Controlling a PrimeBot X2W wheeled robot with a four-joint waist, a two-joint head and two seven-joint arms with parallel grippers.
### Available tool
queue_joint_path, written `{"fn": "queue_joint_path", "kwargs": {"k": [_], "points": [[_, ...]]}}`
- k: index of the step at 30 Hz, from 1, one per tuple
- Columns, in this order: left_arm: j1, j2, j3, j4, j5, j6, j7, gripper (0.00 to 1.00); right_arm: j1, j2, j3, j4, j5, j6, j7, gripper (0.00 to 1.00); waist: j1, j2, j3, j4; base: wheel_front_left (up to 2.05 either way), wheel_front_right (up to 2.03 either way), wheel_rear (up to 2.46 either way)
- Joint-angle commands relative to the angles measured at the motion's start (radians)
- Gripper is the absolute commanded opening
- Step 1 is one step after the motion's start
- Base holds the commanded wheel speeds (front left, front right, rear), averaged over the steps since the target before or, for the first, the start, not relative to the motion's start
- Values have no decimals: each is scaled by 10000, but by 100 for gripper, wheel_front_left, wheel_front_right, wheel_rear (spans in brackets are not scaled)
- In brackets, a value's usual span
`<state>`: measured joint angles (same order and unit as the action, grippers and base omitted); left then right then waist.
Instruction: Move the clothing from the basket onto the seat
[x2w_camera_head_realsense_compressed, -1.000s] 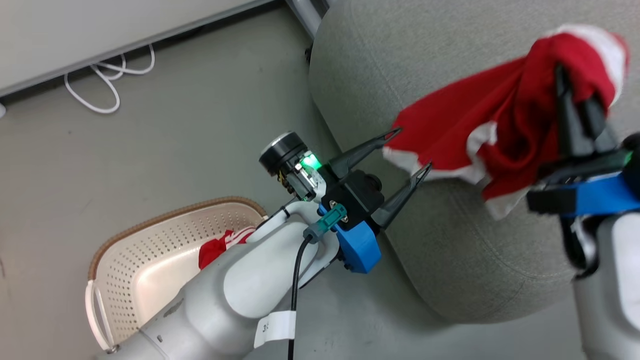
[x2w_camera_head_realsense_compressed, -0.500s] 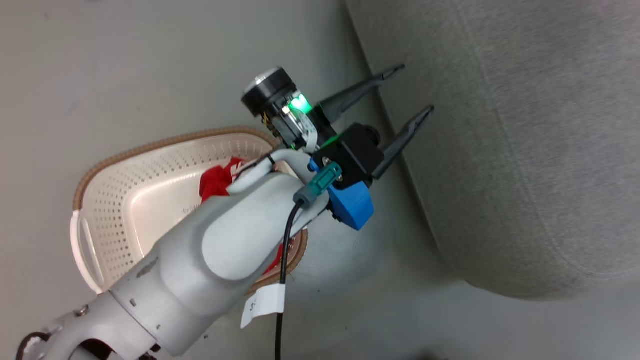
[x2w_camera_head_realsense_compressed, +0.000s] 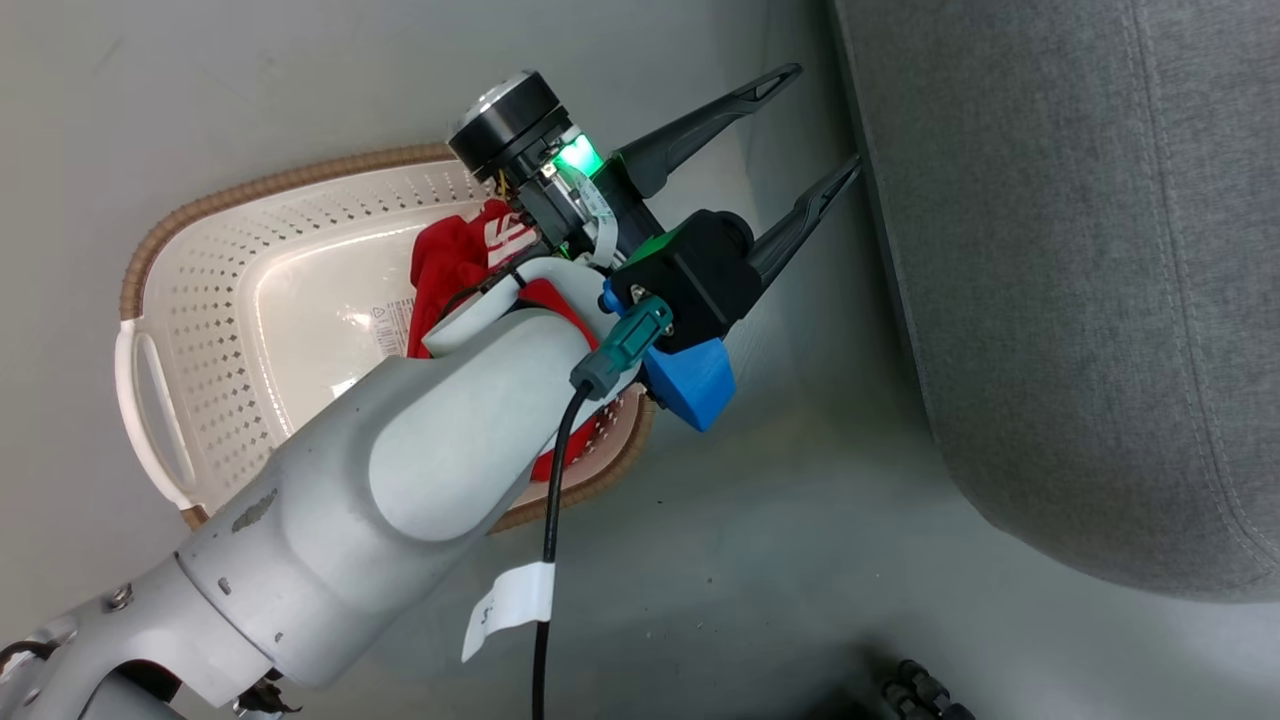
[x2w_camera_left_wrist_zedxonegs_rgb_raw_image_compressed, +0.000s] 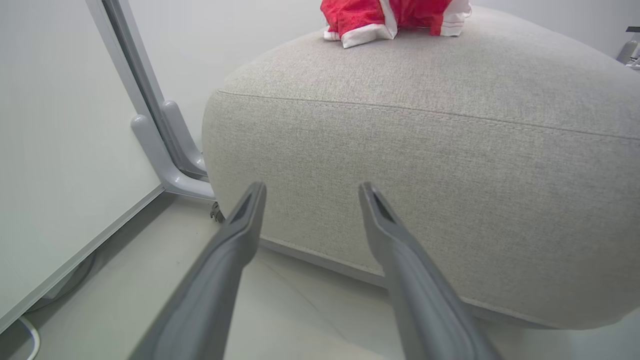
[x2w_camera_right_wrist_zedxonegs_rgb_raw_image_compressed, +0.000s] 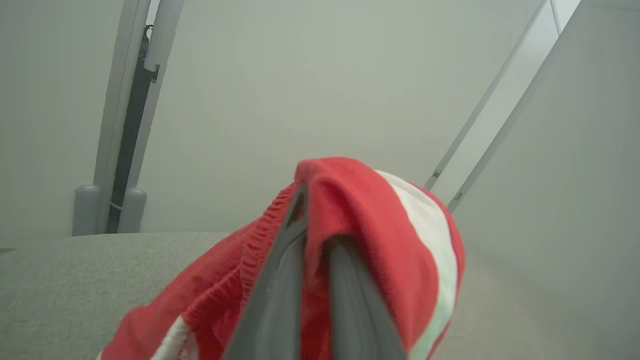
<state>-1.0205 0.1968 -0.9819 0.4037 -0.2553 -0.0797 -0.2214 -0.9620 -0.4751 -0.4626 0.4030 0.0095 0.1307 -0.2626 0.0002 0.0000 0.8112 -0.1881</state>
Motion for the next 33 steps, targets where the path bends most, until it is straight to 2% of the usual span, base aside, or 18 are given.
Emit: {"fn": "queue_joint_path", "kwargs": {"k": [1, 8, 13, 14, 15, 16, 20, 27, 33], "points": [[-108, 77, -12, -70, 31, 49, 19, 100, 135, 182, -32, 193, 7, 1, -36, 0, -2, 0, 67, 2, 0, 0, 0], [-57, 179, -119, -194, -29, 70, 70, 100, 523, 833, -289, 1260, 289, 1, -35, 0, -2, 0, 197, -16, 0, 0, 0], [2, 335, -113, -243, -73, 103, 128, 100, 742, 1239, -343, 1570, 519, 1, -36, 0, -2, 0, 168, -117, 0, 0, 0], [24, 347, -120, -244, -93, 118, 119, 100, 799, 1286, -348, 1558, 548, 1, -36, 4, -2, 0, 135, -137, 0, 0, 0], [45, 354, -124, -239, -119, 135, 115, 100, 870, 1338, -348, 1504, 564, 1, -36, 48, -2, 0, 93, -161, 0, 0, 0], [68, 355, -126, -233, -143, 156, 92, 100, 938, 1410, -383, 1413, 606, 1, -36, 100, -2, 0, 43, -186, 0, 0, 0], [214, 302, -117, -137, -241, 199, -39, 100, 1533, 1719, -558, 807, 826, 1, -36, 100, -2, 0, -339, -257, 0, 0, 0], [932, -14, 61, 171, -599, 418, -373, 100, 3621, 2160, -257, -317, 669, 1, -36, 100, -2, 0, -1529, -229, 0, 0, 0], [1807, -206, 793, 56, -857, 764, -450, 100, 4775, 2367, 838, -1383, 487, 1, -36, 100, -2, 0, -2825, -79, 0, 0, 0]]}}
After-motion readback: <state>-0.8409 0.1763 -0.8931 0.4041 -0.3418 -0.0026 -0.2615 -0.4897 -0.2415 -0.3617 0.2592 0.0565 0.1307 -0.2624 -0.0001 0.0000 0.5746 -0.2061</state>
